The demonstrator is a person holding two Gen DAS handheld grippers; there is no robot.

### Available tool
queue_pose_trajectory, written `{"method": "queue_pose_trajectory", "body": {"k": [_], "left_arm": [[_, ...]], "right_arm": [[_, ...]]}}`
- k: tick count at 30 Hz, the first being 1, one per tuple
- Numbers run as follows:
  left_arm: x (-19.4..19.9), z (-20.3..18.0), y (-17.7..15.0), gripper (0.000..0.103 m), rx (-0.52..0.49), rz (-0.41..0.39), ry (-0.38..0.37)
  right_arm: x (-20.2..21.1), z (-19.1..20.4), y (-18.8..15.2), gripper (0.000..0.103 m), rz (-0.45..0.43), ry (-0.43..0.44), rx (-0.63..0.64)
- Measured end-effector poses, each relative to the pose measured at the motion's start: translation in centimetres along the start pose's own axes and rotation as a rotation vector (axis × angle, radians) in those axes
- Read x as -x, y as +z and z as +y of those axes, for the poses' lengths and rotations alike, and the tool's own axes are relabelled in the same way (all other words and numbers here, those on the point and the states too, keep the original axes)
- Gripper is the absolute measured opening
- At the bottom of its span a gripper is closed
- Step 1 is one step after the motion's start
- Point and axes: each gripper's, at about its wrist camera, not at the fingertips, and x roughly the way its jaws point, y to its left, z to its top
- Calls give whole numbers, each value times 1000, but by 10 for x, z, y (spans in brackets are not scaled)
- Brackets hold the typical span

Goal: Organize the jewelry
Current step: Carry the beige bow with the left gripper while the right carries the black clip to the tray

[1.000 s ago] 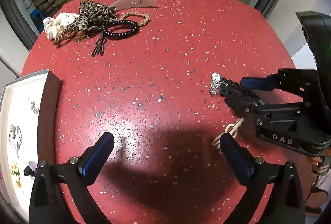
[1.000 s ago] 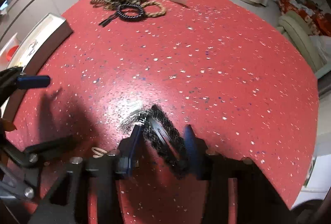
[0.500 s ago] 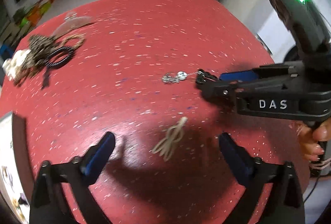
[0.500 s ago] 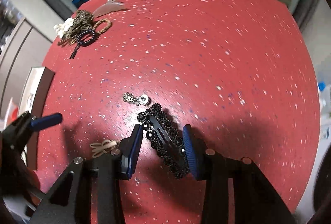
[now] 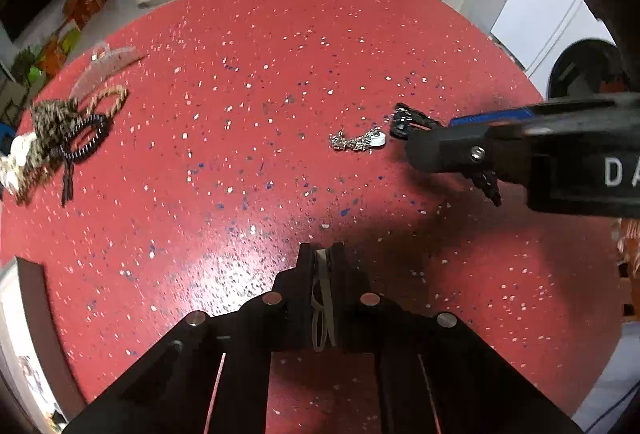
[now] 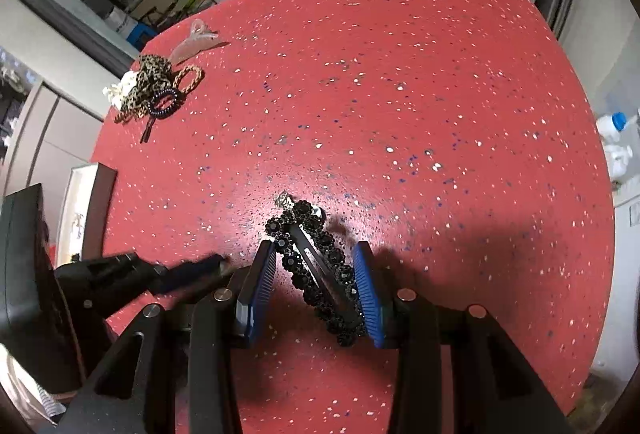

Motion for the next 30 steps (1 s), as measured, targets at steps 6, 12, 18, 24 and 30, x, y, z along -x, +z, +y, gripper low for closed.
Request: {"method": "queue_pose_trajectory", "body": {"k": [6,12,18,24,30], "left_arm": [[25,23,-9,9,160,-9,-74],[55,44,-16,9,255,-23,-92],[97,54,-50,9,306,-38,-82],[146,63,-94,9,359,-35,-61],[180,79,-114,9,409,-39,-38]], "right_arm": [[14,4,-7,43,6,2,-37],[33,14,-21,43,21,9,-66],[49,26,-37,43,46,20,-95],[65,48,-50,43,61,26,-92],[79,77,-57,43,61,36,-72]]}}
